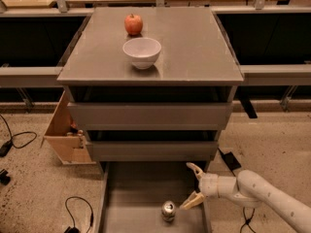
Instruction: Pick 7up can from bottom drawer and place on counter
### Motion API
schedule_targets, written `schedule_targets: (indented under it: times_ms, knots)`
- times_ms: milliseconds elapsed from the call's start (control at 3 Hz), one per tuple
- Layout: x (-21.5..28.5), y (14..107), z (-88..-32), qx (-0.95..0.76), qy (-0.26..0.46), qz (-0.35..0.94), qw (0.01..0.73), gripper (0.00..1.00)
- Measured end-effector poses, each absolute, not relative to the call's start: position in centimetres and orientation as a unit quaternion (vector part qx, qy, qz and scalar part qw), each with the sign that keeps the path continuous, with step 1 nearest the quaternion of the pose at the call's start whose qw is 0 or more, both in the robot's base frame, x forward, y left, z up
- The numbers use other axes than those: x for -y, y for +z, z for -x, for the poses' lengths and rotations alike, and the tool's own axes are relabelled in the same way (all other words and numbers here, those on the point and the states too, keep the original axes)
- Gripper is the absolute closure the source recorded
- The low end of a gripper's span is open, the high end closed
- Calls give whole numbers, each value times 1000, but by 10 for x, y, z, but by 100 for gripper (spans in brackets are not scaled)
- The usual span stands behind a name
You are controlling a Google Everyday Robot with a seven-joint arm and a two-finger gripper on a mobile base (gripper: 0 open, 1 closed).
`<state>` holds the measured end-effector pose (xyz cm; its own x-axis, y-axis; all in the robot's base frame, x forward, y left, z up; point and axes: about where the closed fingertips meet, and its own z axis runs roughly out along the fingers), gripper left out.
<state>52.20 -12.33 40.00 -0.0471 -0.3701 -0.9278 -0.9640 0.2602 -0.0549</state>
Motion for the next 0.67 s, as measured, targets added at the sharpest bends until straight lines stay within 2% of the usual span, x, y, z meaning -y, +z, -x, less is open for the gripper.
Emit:
schedule_targets:
  times_ms: [333,667]
  knots:
    - [92,321,-504,-617,356,532,457,0]
    - [74,280,-489,-606,378,525,463,0]
